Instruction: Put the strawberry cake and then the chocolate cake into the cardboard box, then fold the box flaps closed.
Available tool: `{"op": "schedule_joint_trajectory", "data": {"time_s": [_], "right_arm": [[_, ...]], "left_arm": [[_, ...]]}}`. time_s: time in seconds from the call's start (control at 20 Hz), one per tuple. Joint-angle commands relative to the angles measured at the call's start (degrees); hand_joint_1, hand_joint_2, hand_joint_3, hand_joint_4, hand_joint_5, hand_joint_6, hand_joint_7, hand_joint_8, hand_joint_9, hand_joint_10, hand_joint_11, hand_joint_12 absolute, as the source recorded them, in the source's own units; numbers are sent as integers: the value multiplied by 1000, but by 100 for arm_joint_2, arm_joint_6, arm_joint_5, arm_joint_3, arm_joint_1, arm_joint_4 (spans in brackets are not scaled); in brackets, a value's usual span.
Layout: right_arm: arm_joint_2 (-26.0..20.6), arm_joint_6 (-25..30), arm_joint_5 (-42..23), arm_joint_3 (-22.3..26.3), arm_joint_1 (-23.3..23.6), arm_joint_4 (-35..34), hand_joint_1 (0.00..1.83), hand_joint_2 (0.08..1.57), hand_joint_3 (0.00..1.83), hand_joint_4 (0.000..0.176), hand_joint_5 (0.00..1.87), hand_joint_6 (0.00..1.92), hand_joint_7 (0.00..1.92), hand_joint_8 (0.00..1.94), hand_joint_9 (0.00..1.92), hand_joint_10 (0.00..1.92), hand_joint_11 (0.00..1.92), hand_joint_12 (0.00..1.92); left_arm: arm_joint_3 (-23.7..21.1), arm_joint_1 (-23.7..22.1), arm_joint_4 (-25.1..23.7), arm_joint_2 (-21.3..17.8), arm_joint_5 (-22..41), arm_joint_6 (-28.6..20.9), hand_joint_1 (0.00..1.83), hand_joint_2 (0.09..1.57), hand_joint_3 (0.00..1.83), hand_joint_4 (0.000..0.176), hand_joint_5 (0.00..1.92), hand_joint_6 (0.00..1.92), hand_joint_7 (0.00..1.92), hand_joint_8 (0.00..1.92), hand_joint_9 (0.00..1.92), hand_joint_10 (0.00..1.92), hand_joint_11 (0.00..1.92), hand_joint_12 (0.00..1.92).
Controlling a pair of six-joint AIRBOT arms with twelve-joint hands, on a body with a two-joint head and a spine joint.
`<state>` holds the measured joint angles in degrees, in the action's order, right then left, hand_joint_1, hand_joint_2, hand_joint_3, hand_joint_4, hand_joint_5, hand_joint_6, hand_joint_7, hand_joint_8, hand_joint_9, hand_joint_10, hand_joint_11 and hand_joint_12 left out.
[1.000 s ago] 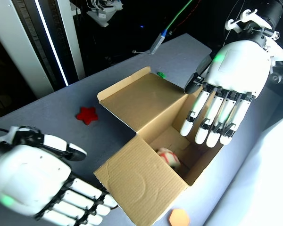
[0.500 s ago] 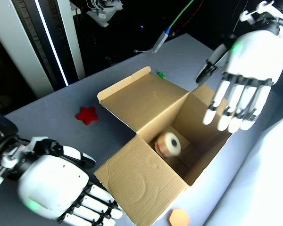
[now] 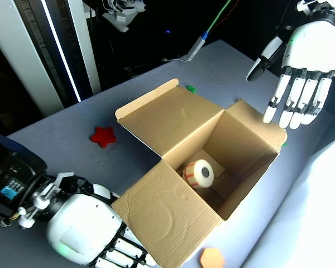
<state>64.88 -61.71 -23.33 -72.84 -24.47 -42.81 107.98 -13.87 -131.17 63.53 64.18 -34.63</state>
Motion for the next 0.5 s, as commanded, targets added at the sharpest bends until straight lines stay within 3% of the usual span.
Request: {"op": "schedule_joint_trajectory", "data": {"time_s": [0.0,0.25,0.45], "right_arm": [[-58,29,-591,-51,21,64,1169,993,0,13,39,15,81,24,45,17,0,0],[2,96,-597,-137,26,59,1140,1023,0,18,12,3,58,7,10,1,0,0],[8,96,-598,-145,47,59,1173,1023,0,8,72,27,83,14,43,15,0,0]], "left_arm": [[33,-65,336,-109,-123,-34,324,1030,3,77,173,14,177,7,249,6,0,1029],[-124,151,190,-538,-112,-138,380,1034,2,63,162,5,179,2,260,6,0,1063],[-772,572,336,-1013,-199,-162,376,1030,0,72,157,2,181,2,274,11,0,1065]]}}
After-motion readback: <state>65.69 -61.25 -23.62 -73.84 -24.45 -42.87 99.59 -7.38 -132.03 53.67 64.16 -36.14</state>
